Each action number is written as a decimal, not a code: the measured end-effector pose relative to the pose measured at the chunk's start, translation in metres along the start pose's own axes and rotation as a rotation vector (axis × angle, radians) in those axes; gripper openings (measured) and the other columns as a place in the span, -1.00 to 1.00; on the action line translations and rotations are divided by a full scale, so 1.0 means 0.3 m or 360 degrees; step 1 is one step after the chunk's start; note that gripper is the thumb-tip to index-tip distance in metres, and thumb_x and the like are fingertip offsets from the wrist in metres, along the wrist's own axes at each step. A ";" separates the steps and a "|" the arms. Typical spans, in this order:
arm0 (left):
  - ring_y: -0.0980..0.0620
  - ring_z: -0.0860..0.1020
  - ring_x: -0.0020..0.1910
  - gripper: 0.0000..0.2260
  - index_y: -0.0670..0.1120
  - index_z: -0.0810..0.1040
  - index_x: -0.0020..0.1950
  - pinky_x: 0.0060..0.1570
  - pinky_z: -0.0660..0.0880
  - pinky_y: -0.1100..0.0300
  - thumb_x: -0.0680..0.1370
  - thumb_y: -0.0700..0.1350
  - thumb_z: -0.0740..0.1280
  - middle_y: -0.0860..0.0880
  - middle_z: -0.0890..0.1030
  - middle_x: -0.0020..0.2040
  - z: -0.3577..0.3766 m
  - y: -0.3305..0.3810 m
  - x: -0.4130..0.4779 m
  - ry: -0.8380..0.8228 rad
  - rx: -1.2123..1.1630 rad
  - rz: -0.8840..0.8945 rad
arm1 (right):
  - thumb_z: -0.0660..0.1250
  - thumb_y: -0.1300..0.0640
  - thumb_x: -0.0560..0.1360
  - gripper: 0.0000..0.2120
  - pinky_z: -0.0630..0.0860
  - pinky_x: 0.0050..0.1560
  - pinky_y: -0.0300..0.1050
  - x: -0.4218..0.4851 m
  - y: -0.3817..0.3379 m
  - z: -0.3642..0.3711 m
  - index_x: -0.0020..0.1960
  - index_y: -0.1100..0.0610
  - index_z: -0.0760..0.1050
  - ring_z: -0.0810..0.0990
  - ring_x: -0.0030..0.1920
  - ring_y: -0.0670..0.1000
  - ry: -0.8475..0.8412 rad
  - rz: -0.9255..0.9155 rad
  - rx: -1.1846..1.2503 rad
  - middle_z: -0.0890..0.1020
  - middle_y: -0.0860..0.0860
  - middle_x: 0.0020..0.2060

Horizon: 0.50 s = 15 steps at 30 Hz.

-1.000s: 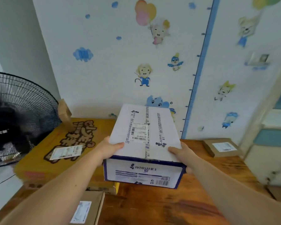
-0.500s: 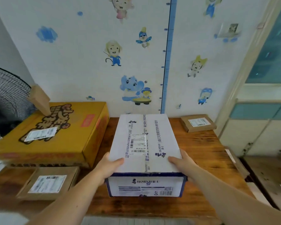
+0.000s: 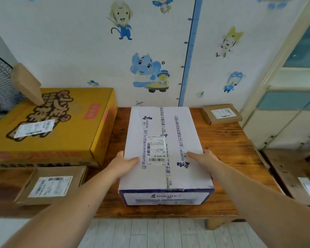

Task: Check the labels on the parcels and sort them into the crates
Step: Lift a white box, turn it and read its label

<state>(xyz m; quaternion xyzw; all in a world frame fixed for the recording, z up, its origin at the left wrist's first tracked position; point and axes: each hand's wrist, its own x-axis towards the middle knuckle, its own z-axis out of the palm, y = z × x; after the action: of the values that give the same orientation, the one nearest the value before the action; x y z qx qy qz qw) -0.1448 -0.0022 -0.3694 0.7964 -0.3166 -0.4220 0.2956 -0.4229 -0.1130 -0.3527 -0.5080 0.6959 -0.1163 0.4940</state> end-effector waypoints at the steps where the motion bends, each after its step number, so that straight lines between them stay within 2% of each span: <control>1: -0.12 0.57 0.16 -0.33 -0.11 0.31 0.43 0.20 0.51 -0.03 0.44 0.15 0.45 -0.10 0.55 0.28 -0.013 0.016 0.031 0.0000 -0.0012 -0.0019 | 0.48 -0.24 0.38 -0.14 0.54 0.07 0.05 0.023 -0.016 0.013 0.47 0.18 0.23 0.56 0.09 0.15 0.0024 -0.0012 0.0004 0.53 0.13 0.23; 3: -0.14 0.59 0.14 -0.24 -0.11 0.32 0.44 0.20 0.52 -0.07 0.38 0.23 0.46 -0.10 0.56 0.28 -0.024 0.043 0.069 0.0006 -0.0077 -0.0049 | 0.47 -0.26 0.38 -0.16 0.53 -0.01 0.02 0.035 -0.026 0.026 0.46 0.14 0.23 0.57 0.06 0.14 0.0061 -0.0019 0.0016 0.54 0.11 0.19; 6: -0.13 0.65 0.01 -0.18 -0.07 0.49 0.32 0.13 0.57 -0.10 0.18 0.34 0.50 -0.08 0.64 0.16 0.001 0.035 0.118 -0.0038 -0.0234 -0.0127 | 0.49 -0.27 0.35 -0.27 0.55 -0.10 -0.03 0.059 -0.009 0.051 0.31 0.13 0.35 0.61 -0.06 0.08 0.0090 0.0047 0.0042 0.61 0.06 0.03; 9: -0.14 0.68 -0.05 -0.34 -0.07 0.60 0.20 0.11 0.58 -0.11 0.21 0.23 0.57 -0.10 0.69 0.07 0.024 0.022 0.131 -0.0050 -0.0332 -0.0131 | 0.49 -0.23 0.38 -0.43 0.50 -0.21 -0.10 0.047 -0.011 0.046 0.14 0.12 0.38 0.59 -0.17 0.04 0.0057 0.0116 0.0086 0.59 0.01 -0.16; 15: -0.14 0.68 -0.07 -0.43 -0.06 0.57 0.20 0.08 0.59 -0.13 0.30 0.17 0.57 -0.07 0.69 0.03 0.032 0.009 0.149 -0.0021 -0.0353 -0.0142 | 0.53 -0.19 0.35 -0.45 0.58 0.05 0.03 0.061 -0.008 0.054 0.08 0.12 0.38 0.63 -0.11 0.10 0.0059 0.0132 0.0166 0.62 0.04 -0.16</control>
<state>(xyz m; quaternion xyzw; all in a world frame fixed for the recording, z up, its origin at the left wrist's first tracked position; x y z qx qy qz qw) -0.1339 -0.0393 -0.3936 0.7693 -0.2342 -0.4724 0.3607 -0.4083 -0.1238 -0.3694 -0.4500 0.7184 -0.1412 0.5113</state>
